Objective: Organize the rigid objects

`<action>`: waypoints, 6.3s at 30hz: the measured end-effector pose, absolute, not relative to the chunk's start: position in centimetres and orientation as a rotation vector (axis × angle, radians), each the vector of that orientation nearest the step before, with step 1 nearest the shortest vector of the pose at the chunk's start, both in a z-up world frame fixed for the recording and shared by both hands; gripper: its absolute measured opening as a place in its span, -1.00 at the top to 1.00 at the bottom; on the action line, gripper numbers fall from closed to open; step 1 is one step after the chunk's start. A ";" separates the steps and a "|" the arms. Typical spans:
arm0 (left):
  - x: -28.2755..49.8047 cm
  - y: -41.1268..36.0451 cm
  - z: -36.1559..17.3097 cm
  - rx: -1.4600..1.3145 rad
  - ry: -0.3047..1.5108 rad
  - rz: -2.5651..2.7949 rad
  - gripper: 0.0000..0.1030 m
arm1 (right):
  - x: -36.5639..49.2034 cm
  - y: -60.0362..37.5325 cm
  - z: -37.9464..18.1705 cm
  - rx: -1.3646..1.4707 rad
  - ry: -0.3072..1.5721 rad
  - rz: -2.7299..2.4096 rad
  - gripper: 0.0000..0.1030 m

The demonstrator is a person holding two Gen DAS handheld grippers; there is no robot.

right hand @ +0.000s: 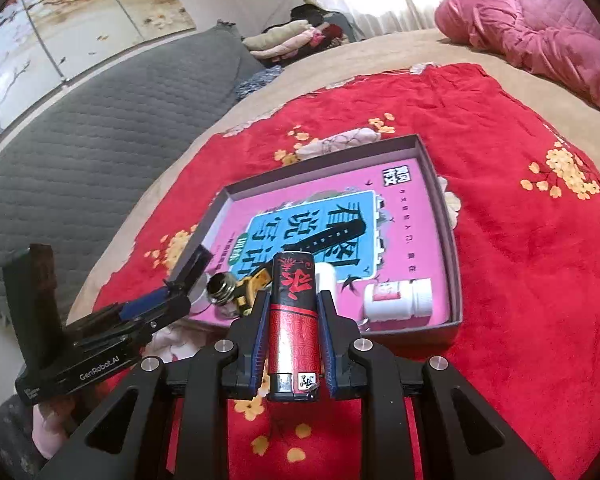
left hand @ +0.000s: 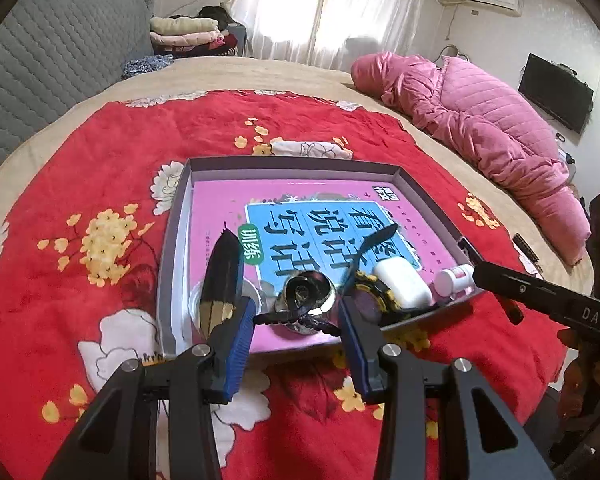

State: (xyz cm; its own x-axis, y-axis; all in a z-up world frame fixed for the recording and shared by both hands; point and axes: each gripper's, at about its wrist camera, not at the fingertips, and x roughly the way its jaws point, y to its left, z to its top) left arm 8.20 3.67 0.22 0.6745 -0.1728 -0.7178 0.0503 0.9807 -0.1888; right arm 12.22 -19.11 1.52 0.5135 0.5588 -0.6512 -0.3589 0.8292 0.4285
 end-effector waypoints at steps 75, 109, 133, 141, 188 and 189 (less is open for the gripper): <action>10.7 6.1 -2.1 -0.230 0.849 -0.111 0.17 | 15.8 -12.5 -1.4 -0.005 0.908 0.479 0.45; 10.2 6.3 -2.0 -0.214 0.866 -0.079 0.17 | 13.5 -14.4 0.9 0.051 0.865 0.462 0.12; 6.9 4.6 0.4 -0.141 0.846 -0.032 0.16 | 10.0 -17.3 4.5 0.073 0.749 0.413 -0.35; 5.5 2.7 2.0 -0.088 0.823 -0.016 -0.20 | 7.3 -17.6 5.2 0.032 0.719 0.401 -0.44; 0.7 0.8 1.8 -0.119 0.866 0.067 -0.21 | 1.2 -17.2 2.7 -0.055 0.701 0.318 -0.48; 0.8 0.9 1.6 -0.119 0.868 0.069 -0.21 | 1.3 -17.3 2.6 -0.056 0.700 0.318 -0.48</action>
State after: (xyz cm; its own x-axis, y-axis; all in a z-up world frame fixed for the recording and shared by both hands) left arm 0.77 0.88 1.63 0.6449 0.0123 -0.7642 -0.1088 0.9912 -0.0758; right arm 1.34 -17.27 2.62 0.7189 0.2692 -0.6408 -0.3063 0.9503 0.0555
